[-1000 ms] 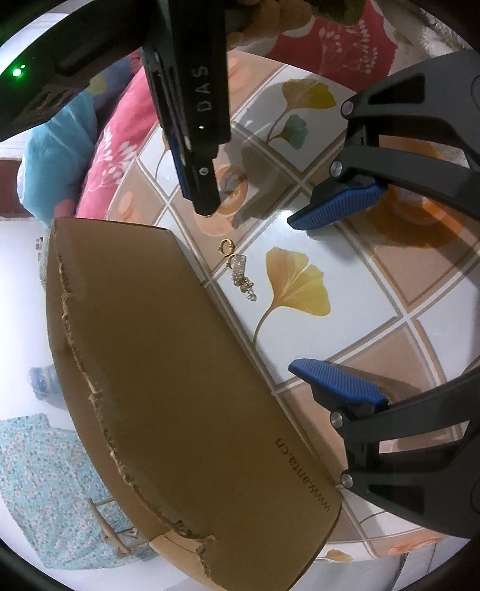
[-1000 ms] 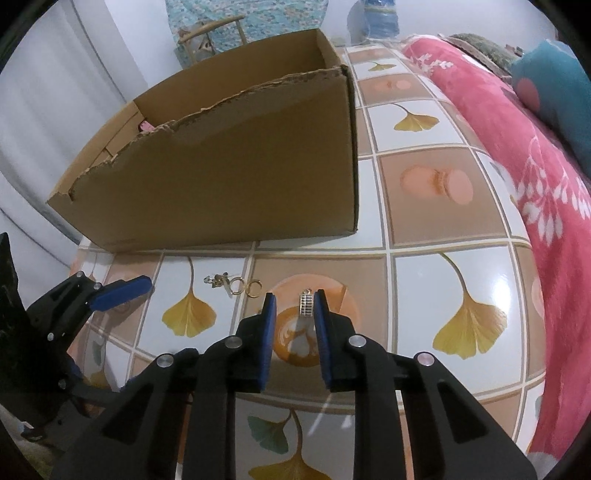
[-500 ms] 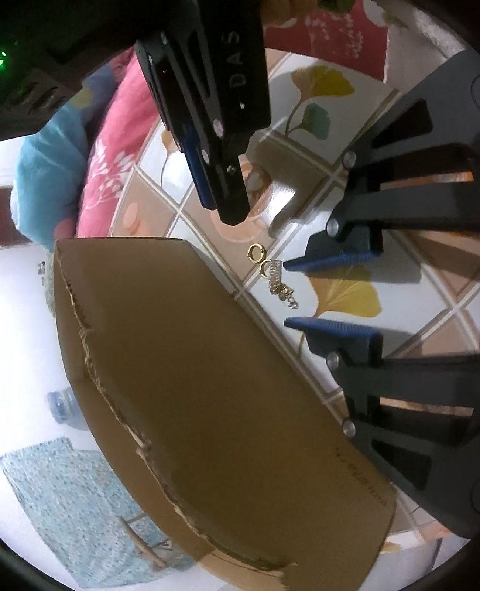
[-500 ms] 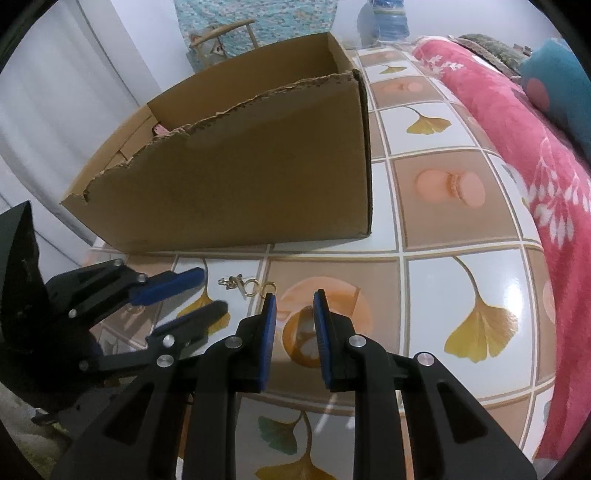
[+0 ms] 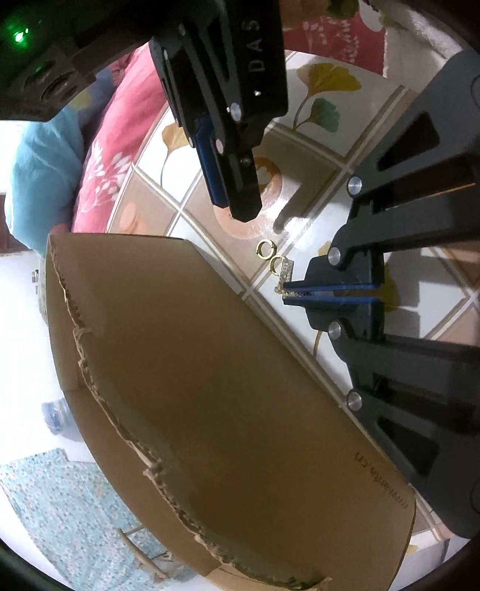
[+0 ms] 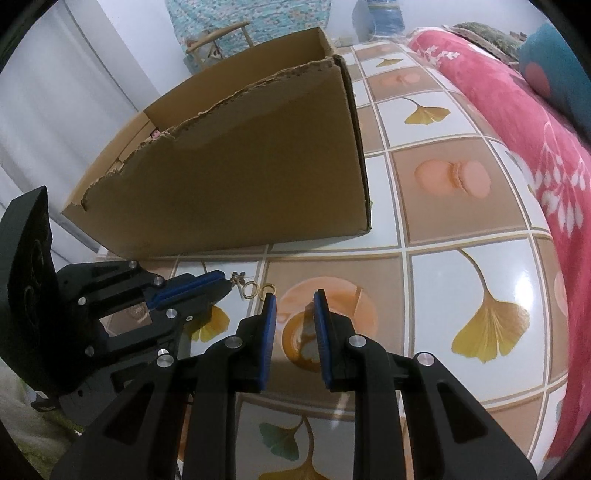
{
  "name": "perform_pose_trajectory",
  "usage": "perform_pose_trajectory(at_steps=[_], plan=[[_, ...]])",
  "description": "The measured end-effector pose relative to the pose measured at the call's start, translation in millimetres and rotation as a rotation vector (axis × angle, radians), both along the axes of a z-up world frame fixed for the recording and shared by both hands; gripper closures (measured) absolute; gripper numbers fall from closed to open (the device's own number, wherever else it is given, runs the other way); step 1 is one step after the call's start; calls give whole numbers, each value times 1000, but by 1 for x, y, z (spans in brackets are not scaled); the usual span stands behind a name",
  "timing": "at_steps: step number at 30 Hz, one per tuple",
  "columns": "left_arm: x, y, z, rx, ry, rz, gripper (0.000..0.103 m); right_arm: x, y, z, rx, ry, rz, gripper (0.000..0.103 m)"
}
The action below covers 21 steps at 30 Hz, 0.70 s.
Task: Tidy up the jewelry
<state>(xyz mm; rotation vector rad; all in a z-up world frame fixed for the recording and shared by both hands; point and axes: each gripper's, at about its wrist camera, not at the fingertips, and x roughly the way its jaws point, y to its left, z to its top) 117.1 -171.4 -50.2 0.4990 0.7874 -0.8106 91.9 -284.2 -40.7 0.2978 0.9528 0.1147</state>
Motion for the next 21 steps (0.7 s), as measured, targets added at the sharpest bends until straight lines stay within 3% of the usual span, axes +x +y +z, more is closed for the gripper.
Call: perform_pose_trajectory(at_steps=[14,21], plan=[[-10,33,7,-17,65,66,103,-3,7,5,-11,-4,41,82],[-27,49,46,-102,30,60,103,-2,12,3,-3,6,56,82]])
